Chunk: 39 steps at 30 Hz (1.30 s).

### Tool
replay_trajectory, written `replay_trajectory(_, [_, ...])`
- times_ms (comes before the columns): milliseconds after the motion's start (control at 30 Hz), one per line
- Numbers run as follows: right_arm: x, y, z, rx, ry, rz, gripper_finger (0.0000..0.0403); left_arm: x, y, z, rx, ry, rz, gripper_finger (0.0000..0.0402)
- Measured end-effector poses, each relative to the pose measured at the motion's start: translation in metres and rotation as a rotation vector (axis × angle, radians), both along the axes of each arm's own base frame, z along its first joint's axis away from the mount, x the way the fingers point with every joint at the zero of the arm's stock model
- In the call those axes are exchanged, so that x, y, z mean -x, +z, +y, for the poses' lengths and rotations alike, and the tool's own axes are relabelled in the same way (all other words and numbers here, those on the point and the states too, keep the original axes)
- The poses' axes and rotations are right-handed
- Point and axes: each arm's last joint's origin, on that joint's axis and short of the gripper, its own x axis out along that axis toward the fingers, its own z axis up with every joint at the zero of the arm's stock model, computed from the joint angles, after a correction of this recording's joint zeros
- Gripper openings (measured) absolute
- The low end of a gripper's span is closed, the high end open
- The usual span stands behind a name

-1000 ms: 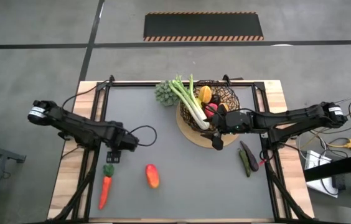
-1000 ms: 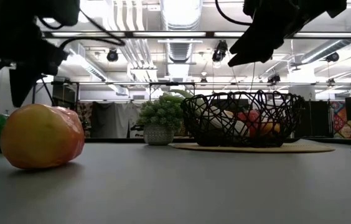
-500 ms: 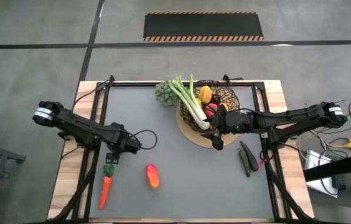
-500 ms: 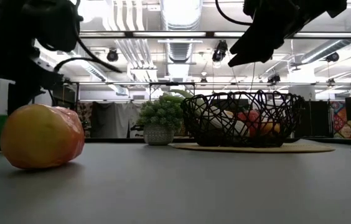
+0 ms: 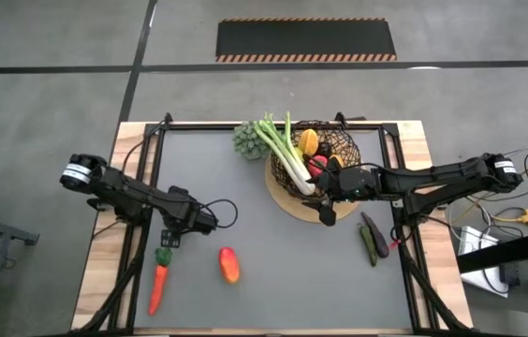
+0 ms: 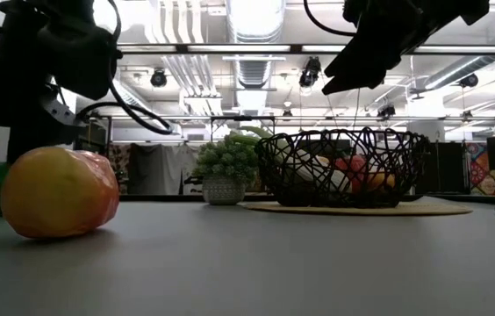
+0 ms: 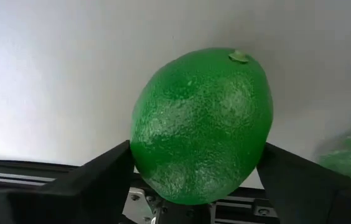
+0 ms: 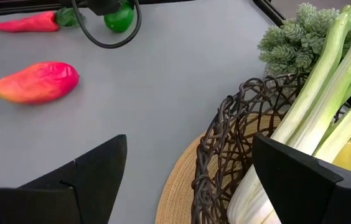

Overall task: Build produce basket
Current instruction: Put the green lime into the black wire basket

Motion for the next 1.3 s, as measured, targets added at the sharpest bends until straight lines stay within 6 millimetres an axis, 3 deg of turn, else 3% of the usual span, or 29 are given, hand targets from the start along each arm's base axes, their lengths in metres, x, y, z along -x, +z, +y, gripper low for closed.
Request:
replay_trajectory(233, [0.0,0.0,0.0,0.014,0.009,0.004,0.0327,0.0,0.001,0.0,-0.012,0.003,-0.019,0.0246])
replay_trajectory(567, [0.001,-0.003,0.0,0.026,0.016,0.01,0.0327,-0.017,0.025,-0.001,-0.054,0.04,-0.196,0.0238])
replay_trajectory(767, [0.0,-0.006,0.0,0.043,0.027,-0.022,0.0327,-0.037,0.06,-0.003,-0.079,0.092,-0.489,0.0237])
replay_trajectory(1000, [-0.001,-0.012,0.0,0.08,0.052,-0.141,0.0327,-0.064,0.095,-0.005,-0.092,0.124,-0.987,0.0237])
replay_trajectory(1300, [-0.004,-0.022,0.002,0.101,0.071,-0.316,0.0327,-0.091,0.104,-0.007,-0.036,0.131,-1.355,0.0237])
